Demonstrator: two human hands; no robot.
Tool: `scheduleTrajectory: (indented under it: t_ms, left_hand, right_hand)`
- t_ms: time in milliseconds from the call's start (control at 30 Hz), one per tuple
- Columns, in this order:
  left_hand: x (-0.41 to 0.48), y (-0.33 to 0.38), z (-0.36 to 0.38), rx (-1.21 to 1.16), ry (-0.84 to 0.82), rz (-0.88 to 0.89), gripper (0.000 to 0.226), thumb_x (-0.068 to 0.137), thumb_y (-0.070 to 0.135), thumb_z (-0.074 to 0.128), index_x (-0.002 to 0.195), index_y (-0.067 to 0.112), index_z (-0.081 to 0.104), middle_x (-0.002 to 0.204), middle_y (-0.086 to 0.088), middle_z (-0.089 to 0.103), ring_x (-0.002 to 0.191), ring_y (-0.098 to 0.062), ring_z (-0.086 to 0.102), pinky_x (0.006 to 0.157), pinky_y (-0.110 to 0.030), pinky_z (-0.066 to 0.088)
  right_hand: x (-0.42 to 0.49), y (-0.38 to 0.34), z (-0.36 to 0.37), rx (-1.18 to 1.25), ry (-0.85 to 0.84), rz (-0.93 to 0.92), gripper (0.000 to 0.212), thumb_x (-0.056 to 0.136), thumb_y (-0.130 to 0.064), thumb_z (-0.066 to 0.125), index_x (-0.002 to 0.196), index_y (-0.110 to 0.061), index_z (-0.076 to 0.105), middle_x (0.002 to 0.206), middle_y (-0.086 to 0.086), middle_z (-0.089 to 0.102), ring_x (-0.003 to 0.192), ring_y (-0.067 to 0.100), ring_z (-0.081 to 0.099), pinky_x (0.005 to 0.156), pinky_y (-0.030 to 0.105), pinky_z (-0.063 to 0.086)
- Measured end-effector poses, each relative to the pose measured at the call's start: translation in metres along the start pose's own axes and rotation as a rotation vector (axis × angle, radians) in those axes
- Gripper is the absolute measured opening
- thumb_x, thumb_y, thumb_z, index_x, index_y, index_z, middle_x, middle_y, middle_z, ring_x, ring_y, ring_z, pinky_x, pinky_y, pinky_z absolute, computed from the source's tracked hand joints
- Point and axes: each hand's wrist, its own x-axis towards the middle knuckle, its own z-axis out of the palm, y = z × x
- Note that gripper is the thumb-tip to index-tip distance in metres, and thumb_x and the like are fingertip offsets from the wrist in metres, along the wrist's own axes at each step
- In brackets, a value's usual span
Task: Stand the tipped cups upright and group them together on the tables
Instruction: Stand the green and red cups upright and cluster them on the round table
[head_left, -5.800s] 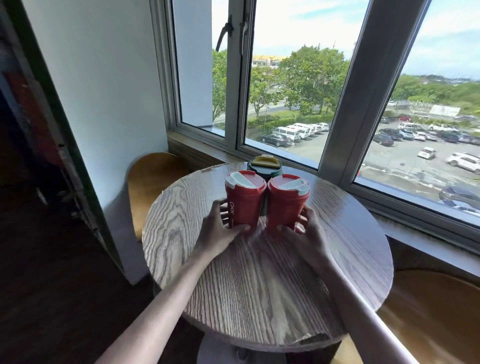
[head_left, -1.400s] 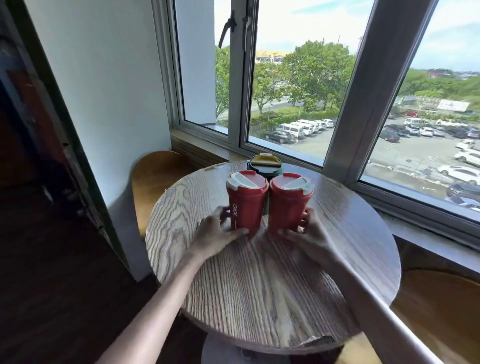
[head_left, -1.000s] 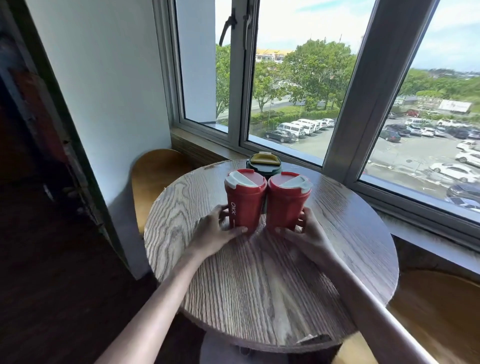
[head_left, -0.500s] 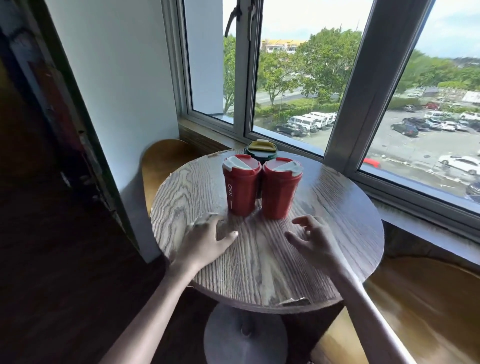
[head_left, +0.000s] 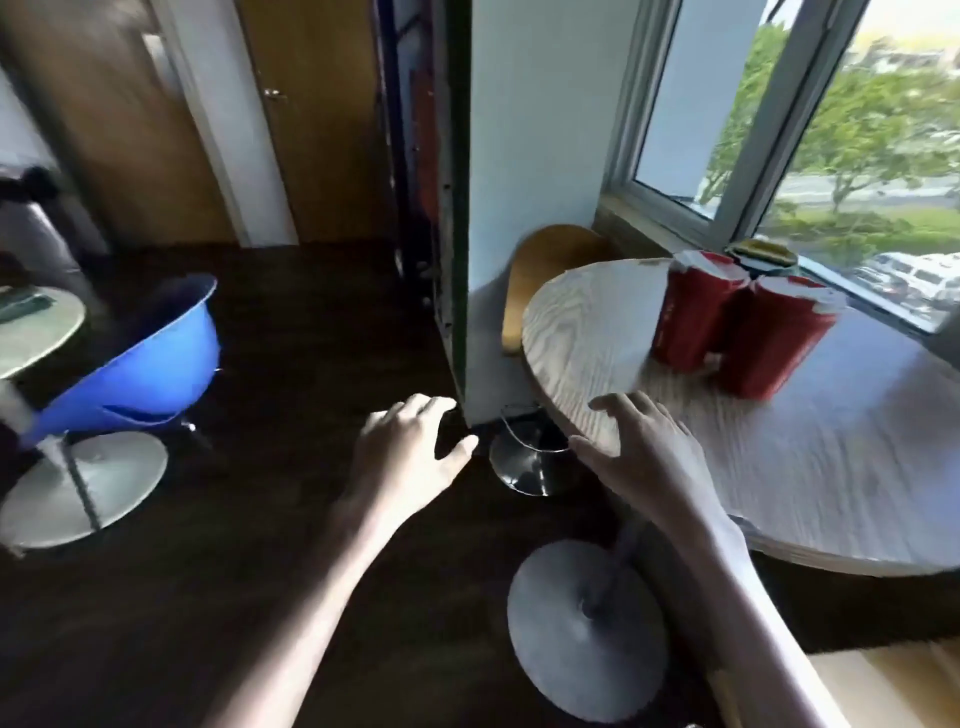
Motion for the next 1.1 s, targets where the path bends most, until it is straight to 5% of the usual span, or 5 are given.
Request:
scheduleTrajectory:
  t_ms: [300, 467, 667, 867, 1100]
  left_hand:
    - [-0.163, -0.171, -0.04, -0.036, 0.111, -0.622, 0.058, 0.072, 0.053, 0.048, 0.101, 0.007, 0.066, 0.092, -0.013, 0.065, 0.086, -0.033, 0.065, 0.078, -0.041, 0.052]
    - [-0.226, -0.24, -0.06, 0.061, 0.116, -0.853, 0.039, 0.074, 0.031, 0.068, 0.1, 0.001, 0.067, 0.091, -0.018, 0.066, 0.084, -0.037, 0.065, 0.07, -0.034, 0.045]
    - [-0.252, -0.34, -0.09, 0.286, -0.001, -0.959, 0.047, 0.081, 0.052, 0.054, 0.112, 0.018, 0.062, 0.103, -0.002, 0.066, 0.093, -0.028, 0.065, 0.07, -0.036, 0.047]
    - [-0.229, -0.424, -0.106, 0.321, 0.013, -0.926, 0.044, 0.085, 0.049, 0.057, 0.114, 0.017, 0.061, 0.102, -0.004, 0.066, 0.094, -0.028, 0.065, 0.072, -0.037, 0.046]
    - [-0.175, -0.515, -0.097, 0.255, 0.009, -0.936, 0.044, 0.087, 0.047, 0.055, 0.12, 0.018, 0.058, 0.114, -0.001, 0.062, 0.106, -0.025, 0.061, 0.083, -0.037, 0.044]
  right_hand:
    - [0.0, -0.182, 0.122, 0.093, -0.276, -0.51, 0.053, 0.081, -0.053, 0.058, 0.126, -0.026, 0.049, 0.123, 0.0, 0.056, 0.118, 0.022, 0.051, 0.096, 0.037, 0.042]
    - [-0.002, -0.272, 0.195, 0.09, -0.505, -0.655, 0.054, 0.081, -0.054, 0.059, 0.126, -0.026, 0.048, 0.124, -0.001, 0.056, 0.119, 0.021, 0.05, 0.097, 0.036, 0.04]
    - [0.017, -0.379, 0.264, 0.084, -0.586, -0.768, 0.052, 0.08, -0.053, 0.059, 0.125, -0.028, 0.049, 0.124, -0.002, 0.056, 0.119, 0.021, 0.05, 0.097, 0.036, 0.041]
    - [0.053, -0.468, 0.309, 0.095, -0.582, -0.754, 0.046, 0.075, -0.055, 0.059, 0.112, -0.029, 0.051, 0.116, -0.003, 0.058, 0.114, 0.023, 0.054, 0.092, 0.037, 0.042]
    - [0.13, -0.532, 0.36, 0.155, -0.603, -0.723, 0.057, 0.078, -0.052, 0.061, 0.127, -0.025, 0.048, 0.126, -0.003, 0.057, 0.119, 0.022, 0.052, 0.096, 0.038, 0.041]
